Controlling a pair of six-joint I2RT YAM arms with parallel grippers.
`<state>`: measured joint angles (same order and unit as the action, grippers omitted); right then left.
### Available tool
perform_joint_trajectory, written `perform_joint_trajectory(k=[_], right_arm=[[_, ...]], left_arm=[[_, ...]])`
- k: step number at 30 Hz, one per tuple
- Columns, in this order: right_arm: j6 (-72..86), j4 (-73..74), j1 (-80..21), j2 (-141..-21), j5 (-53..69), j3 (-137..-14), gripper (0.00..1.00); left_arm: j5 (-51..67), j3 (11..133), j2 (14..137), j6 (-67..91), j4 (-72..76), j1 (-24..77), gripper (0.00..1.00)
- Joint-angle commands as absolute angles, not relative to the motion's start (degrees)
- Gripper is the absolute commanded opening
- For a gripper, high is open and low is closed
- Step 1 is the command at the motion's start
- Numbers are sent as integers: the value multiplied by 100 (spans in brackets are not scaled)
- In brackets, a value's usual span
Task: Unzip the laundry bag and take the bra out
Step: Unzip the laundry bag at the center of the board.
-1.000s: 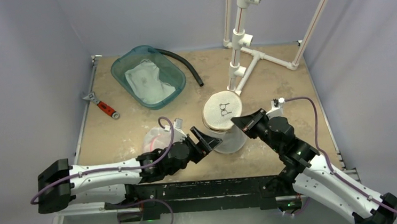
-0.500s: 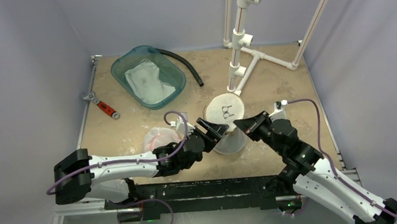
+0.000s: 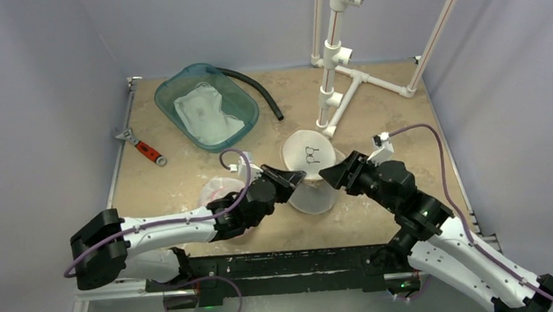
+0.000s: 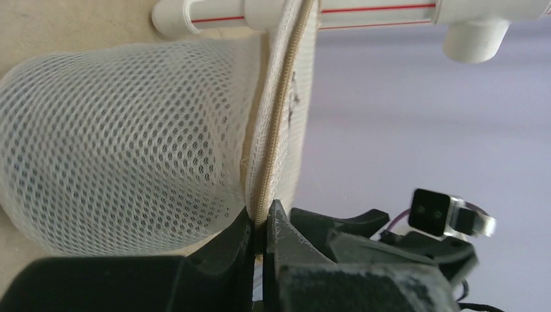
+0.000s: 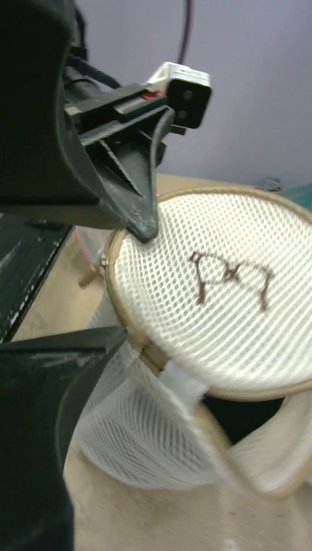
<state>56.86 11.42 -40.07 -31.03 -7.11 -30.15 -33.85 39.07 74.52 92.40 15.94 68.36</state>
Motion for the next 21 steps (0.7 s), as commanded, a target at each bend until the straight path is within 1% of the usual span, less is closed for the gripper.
perform_joint_trajectory(k=[1,4,7,11,14,21], right_arm=[[4207,1350,-4008,-2962,-432,-3704,64],[3608,1514,-4013,-2898,-290,-3946,65],[3182,1443,-4008,-3072,250,-4017,60],[3029,1294,-4012,-3582,905,-3956,55],[3041,1161,-4018,-3790,992,-3905,54],[2873,1130,-4185,-4237,897,-3893,55]], left_arm=[[-3175,3511,6843,9400,1607,6532,0],[-2966,3451,6627,9522,1416,6347,0],[-2892,3480,6542,9616,1288,6282,0],[-2856,3493,6574,9684,1233,6276,0],[-2753,3516,6681,9686,1317,6276,0],[-2707,3544,6759,9670,1340,6281,0]])
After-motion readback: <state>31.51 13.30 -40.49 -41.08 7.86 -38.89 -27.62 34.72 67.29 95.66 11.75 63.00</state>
